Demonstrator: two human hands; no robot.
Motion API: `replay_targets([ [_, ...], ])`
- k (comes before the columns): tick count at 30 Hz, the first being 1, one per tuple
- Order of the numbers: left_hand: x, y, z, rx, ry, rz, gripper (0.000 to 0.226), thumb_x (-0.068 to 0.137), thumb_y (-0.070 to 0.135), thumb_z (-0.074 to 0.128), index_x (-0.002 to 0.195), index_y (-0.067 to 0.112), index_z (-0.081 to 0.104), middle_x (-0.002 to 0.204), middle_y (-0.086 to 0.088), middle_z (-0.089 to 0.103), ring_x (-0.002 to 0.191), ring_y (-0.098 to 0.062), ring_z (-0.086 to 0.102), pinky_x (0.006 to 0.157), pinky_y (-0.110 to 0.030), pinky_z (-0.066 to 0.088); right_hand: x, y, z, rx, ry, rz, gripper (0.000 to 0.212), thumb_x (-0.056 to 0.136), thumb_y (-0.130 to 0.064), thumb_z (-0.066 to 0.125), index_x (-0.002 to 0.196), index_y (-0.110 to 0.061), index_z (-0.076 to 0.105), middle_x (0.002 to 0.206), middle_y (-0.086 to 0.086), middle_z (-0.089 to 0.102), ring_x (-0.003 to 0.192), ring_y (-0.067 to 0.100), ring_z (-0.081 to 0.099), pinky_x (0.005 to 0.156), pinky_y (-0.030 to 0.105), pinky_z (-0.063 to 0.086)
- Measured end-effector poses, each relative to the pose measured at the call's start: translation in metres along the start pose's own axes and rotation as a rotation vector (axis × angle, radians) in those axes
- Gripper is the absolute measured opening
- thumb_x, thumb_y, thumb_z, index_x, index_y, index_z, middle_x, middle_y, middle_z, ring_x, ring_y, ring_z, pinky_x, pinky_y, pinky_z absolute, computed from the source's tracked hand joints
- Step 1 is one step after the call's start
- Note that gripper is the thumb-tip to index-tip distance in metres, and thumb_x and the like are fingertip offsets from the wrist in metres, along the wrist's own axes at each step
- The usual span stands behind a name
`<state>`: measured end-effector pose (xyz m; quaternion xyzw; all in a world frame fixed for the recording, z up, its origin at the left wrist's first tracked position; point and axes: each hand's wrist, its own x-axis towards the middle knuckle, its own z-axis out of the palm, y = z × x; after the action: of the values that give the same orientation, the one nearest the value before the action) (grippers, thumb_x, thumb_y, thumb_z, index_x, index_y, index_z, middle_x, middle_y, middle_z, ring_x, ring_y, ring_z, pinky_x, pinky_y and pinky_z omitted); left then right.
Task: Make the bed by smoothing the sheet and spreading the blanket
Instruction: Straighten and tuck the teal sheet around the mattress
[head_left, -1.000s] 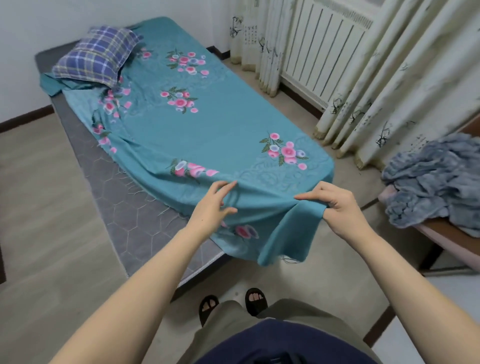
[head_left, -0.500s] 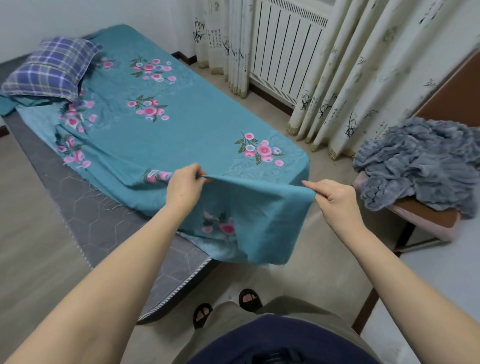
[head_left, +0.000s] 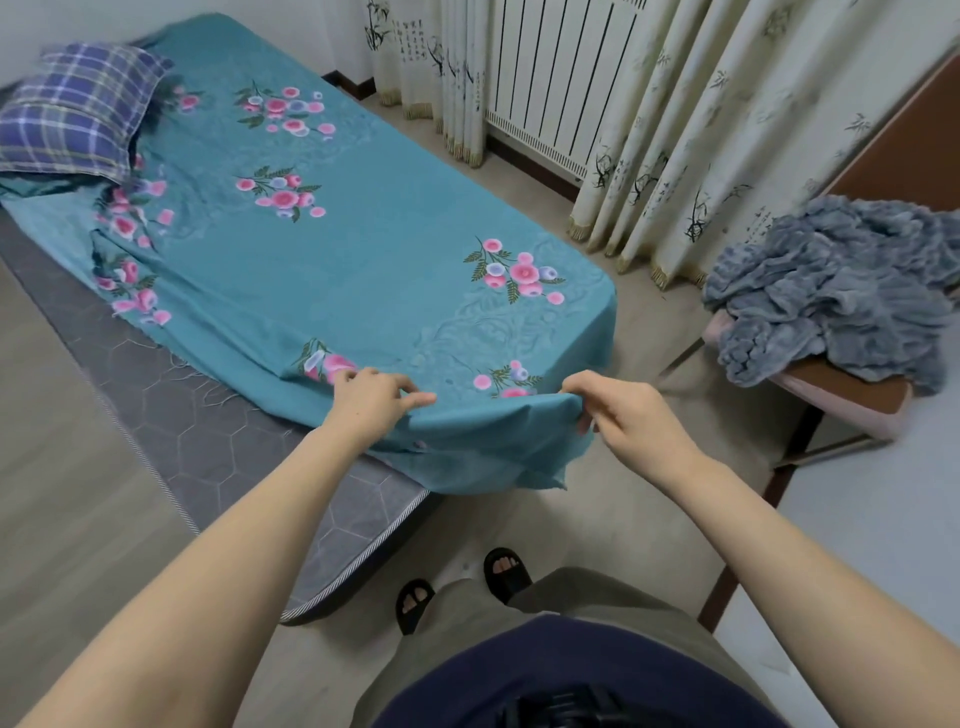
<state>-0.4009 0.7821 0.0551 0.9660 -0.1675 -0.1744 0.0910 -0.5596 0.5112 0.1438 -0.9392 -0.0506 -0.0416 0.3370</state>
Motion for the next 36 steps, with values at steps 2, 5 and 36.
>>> replay_targets([
  [2, -0.005, 0.007, 0.007, -0.029, -0.128, 0.123, 0.031, 0.085, 0.059, 0.056, 0.108, 0.040, 0.066, 0.089, 0.011, 0.069, 0.107, -0.011, 0.055, 0.090, -0.035, 0.026, -0.005, -0.005, 0.003, -0.013, 0.007, -0.020, 0.027, 0.085, -0.019, 0.033, 0.099, -0.035, 0.051, 0.079, -0.016, 0.057, 0.068, -0.016, 0.053, 0.065, 0.011, 0.043],
  [5, -0.012, 0.019, 0.016, -0.488, -0.337, 0.248, 0.028, 0.091, 0.023, 0.062, 0.118, 0.031, 0.065, 0.102, 0.001, 0.064, 0.102, -0.019, 0.062, 0.088, -0.035, 0.047, -0.007, -0.004, 0.004, 0.000, 0.041, -0.019, 0.022, 0.087, -0.017, 0.035, 0.097, -0.029, 0.051, 0.083, -0.006, 0.064, 0.074, -0.013, 0.058, 0.066, 0.014, 0.044],
  [36, -0.012, 0.023, -0.043, -0.338, 0.485, 0.378, 0.005, 0.084, 0.009, 0.066, 0.080, 0.007, 0.066, 0.078, -0.007, 0.066, 0.073, -0.030, 0.061, 0.064, -0.036, 0.043, 0.022, -0.021, 0.029, -0.228, 0.264, -0.071, 0.025, 0.073, 0.014, 0.054, 0.093, 0.001, 0.062, 0.084, 0.009, 0.065, 0.077, 0.021, 0.058, 0.069, 0.023, 0.045],
])
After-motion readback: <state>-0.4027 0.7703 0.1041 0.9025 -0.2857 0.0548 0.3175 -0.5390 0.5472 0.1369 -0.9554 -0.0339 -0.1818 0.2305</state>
